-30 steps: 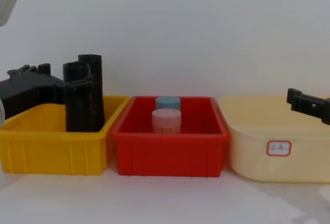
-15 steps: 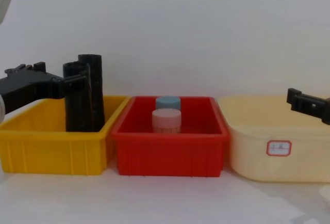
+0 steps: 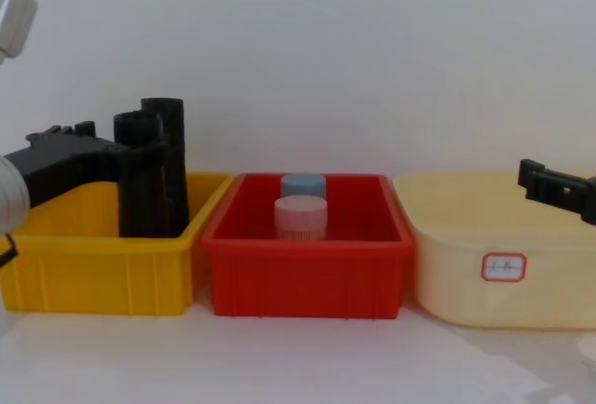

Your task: Pick up the garbage bag with the one hand and transfer it to the other hand.

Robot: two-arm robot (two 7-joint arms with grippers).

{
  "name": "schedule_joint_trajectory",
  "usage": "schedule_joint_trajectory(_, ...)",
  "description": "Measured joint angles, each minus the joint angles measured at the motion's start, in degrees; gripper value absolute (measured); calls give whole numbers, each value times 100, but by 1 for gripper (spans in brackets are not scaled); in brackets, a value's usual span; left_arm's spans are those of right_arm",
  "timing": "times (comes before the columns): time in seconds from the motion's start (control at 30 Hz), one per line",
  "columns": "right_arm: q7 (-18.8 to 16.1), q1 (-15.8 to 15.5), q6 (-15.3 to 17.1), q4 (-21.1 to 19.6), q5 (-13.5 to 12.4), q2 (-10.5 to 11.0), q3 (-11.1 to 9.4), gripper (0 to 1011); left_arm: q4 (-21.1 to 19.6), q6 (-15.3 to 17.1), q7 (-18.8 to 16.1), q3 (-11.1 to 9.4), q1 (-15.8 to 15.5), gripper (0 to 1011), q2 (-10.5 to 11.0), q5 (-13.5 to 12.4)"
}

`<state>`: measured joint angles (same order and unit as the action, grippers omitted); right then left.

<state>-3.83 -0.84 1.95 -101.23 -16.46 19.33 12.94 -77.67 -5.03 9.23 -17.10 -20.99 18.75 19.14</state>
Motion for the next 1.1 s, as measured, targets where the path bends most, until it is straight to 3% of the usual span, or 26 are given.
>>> schedule_joint_trajectory(0.23,0,0,0,0,0,0,0,1000,258,-61,146,-27,-171,884,-110,15)
schedule_joint_trajectory(0.67,0,0,0,0,0,0,0,1001,463,-143,336,-31,-333,486,-236,23)
schedule_joint_trajectory(1.1,0,0,0,0,0,0,0,1001,214,-250,335,0,-419,400,-270,-146)
